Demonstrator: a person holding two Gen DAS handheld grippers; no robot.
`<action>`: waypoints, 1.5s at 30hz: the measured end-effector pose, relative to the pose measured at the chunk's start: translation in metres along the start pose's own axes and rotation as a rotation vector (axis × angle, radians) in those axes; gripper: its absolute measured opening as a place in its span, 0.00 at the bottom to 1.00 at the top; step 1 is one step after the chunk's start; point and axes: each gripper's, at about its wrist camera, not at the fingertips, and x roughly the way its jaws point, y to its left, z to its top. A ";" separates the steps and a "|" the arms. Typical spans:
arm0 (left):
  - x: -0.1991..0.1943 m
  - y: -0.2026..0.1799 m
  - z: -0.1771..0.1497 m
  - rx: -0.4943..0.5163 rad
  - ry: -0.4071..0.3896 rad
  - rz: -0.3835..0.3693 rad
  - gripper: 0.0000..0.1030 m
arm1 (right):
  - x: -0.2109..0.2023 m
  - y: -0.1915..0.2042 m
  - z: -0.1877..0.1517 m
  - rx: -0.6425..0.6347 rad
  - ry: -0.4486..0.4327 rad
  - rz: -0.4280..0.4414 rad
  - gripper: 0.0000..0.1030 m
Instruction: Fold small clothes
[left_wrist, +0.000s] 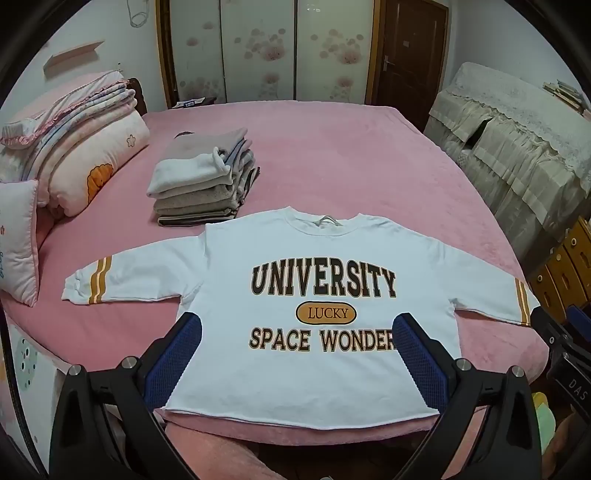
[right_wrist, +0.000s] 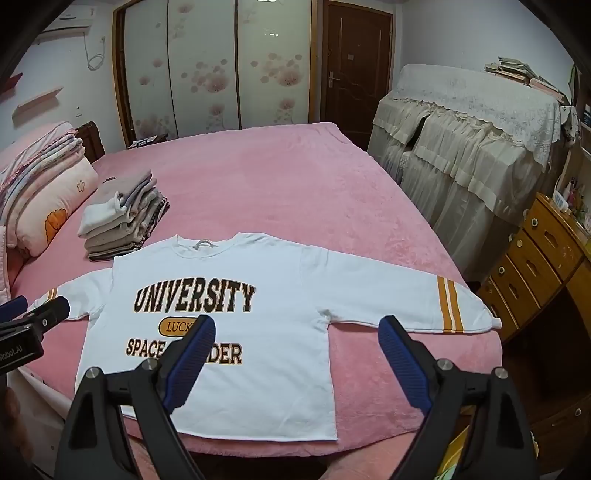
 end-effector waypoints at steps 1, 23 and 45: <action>0.000 0.000 0.000 0.000 -0.001 0.001 0.99 | 0.000 0.000 0.000 0.000 -0.001 -0.001 0.88; -0.003 -0.003 0.000 0.003 -0.001 -0.003 0.99 | -0.002 0.001 -0.005 0.005 0.007 0.029 0.88; 0.001 -0.005 -0.010 0.014 0.017 -0.003 0.99 | 0.004 -0.005 -0.021 0.009 0.027 0.027 0.88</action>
